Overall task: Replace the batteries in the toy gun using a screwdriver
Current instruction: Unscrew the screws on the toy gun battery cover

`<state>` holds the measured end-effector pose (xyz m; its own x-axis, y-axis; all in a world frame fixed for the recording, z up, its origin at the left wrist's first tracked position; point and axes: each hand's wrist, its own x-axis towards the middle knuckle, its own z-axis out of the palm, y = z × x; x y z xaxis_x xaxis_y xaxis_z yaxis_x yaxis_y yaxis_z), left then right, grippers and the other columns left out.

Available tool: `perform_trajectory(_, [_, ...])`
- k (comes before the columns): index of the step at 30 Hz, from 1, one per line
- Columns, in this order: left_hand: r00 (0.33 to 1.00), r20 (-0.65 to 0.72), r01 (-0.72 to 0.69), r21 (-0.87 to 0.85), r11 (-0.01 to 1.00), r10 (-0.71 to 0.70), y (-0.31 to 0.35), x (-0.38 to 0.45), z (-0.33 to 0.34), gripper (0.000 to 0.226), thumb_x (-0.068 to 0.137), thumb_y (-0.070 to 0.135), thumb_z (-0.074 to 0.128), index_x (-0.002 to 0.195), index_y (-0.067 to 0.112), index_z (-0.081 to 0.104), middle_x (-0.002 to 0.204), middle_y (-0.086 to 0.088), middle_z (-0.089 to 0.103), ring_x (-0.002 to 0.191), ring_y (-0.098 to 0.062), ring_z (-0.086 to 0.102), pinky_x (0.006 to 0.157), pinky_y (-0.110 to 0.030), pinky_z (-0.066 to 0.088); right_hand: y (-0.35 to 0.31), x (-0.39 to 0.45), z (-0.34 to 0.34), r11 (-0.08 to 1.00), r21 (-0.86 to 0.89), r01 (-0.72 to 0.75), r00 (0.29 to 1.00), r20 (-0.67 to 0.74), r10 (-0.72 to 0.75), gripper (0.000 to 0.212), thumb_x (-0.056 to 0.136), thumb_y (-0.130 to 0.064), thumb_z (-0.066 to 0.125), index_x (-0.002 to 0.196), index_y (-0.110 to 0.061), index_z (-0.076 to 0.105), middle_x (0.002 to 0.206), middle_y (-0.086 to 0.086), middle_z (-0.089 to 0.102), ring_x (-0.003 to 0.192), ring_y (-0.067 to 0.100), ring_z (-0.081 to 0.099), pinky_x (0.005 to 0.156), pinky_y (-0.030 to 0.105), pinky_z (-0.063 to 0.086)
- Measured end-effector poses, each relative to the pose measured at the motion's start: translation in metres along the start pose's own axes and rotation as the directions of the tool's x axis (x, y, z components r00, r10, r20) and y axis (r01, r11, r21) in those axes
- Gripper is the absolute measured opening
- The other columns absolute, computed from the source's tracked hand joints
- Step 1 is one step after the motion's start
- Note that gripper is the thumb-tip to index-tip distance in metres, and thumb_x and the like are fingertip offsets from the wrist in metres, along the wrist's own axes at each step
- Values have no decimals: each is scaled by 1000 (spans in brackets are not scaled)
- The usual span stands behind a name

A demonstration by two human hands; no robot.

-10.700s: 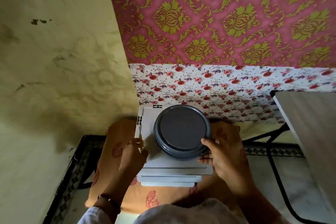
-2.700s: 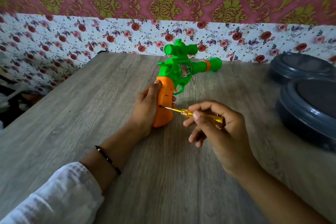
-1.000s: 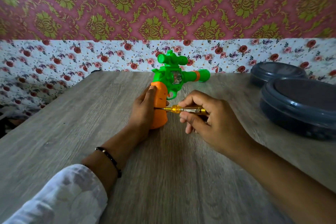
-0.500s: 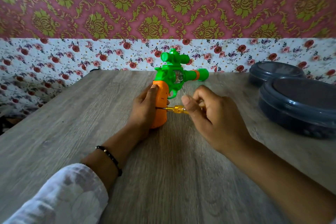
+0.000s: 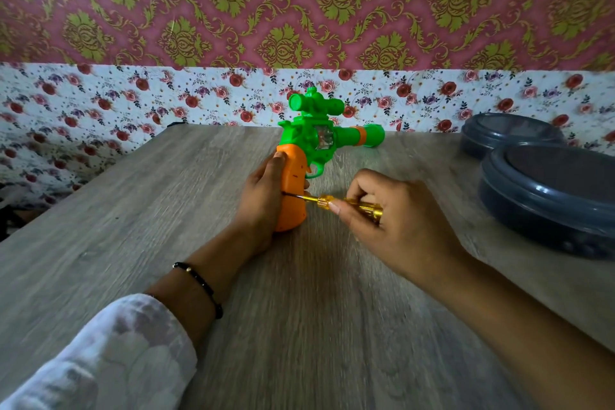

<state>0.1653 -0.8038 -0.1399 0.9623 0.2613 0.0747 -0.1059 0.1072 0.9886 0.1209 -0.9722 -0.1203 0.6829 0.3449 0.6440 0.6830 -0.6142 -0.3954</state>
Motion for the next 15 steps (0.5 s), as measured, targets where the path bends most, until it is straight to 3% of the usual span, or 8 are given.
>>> perform_trajectory(3, [1000, 10, 11, 1, 1000, -11, 2, -1, 0, 39, 101, 37, 35, 128, 14, 51, 83, -7, 67, 66, -14, 65, 60, -27, 50, -2, 2, -4, 996, 94, -5, 1000, -5, 5, 23, 78, -42, 62, 75, -19, 59, 56, -6, 59, 48, 8, 53, 45, 30, 44])
perform_trajectory(6, [1000, 19, -9, 12, 1000, 8, 3, -4, 1, 38, 101, 34, 36, 131, 14, 50, 81, -3, 64, 51, -1, 63, 44, -16, 49, -7, 1, 0, 980, 197, 4, 999, -51, 6, 17, 78, -33, 66, 80, -18, 61, 62, -7, 60, 54, 6, 54, 49, 25, 44])
perform_trajectory(9, [999, 28, -19, 18, 1000, 18, 4, -6, 3, 40, 101, 34, 37, 133, 14, 49, 79, -3, 62, 46, 3, 60, 39, -13, 44, -11, -3, 6, 967, 255, -13, 994, -98, 39, 17, 84, -34, 60, 86, -18, 56, 66, -7, 59, 56, 10, 55, 51, 34, 46])
perform_trajectory(12, [1000, 25, -10, 11, 1000, 10, 3, -5, 2, 39, 101, 33, 36, 132, 13, 49, 78, -3, 60, 44, 4, 59, 37, -12, 42, -10, -5, 7, 994, 104, -35, 989, -138, 50, 35, 88, -54, 41, 85, -21, 53, 53, -6, 54, 44, 7, 50, 41, 30, 40])
perform_trajectory(15, [999, 26, -27, 7, 1000, 27, 3, -6, 3, 38, 101, 33, 37, 130, 13, 51, 80, -4, 64, 48, 1, 62, 40, -13, 45, -9, -5, 5, 997, -74, -1, 984, -179, -12, 41, 92, -52, 33, 73, -20, 50, 42, -9, 36, 37, 4, 37, 39, 24, 26])
